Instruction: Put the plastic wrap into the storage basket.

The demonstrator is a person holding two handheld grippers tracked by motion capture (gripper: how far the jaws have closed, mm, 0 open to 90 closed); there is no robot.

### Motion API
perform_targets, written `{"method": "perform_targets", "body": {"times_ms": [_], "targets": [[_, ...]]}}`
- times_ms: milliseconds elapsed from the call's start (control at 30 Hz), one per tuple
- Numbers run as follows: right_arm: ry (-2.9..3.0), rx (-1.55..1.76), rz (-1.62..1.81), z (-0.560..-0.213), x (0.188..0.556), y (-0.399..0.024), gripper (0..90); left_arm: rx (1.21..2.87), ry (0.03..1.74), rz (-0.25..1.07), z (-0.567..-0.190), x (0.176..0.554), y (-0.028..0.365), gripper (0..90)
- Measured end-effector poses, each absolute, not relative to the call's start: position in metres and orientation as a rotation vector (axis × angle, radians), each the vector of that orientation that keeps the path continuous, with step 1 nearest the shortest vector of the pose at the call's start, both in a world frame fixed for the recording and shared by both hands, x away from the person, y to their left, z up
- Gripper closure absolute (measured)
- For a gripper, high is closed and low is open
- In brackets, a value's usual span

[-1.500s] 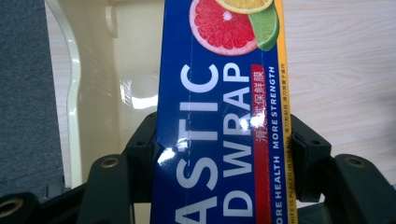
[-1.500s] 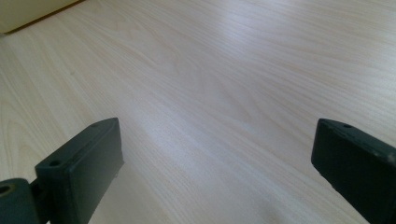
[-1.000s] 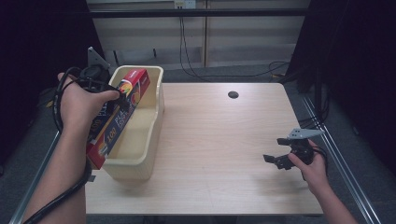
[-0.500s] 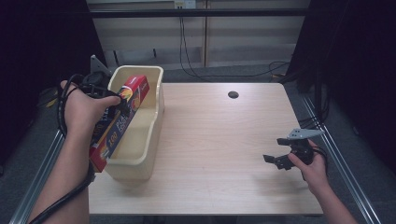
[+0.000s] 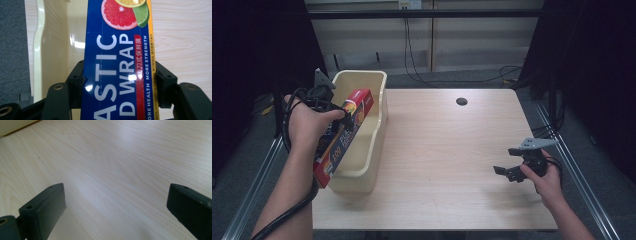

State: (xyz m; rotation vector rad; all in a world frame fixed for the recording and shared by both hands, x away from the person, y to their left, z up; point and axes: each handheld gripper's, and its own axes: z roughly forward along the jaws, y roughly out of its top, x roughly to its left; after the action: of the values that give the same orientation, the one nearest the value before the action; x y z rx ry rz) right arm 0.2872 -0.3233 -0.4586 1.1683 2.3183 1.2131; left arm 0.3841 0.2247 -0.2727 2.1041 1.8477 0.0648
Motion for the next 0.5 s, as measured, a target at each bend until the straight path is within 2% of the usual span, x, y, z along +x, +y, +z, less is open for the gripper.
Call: {"method": "perform_targets", "body": {"times_ms": [500], "targets": [[2.323, 1.168, 1.207, -0.459, 0.287, -0.323, 2.1, 2.109, 1.868, 0.043, -0.291, 0.388, 0.225, 40.5]]}}
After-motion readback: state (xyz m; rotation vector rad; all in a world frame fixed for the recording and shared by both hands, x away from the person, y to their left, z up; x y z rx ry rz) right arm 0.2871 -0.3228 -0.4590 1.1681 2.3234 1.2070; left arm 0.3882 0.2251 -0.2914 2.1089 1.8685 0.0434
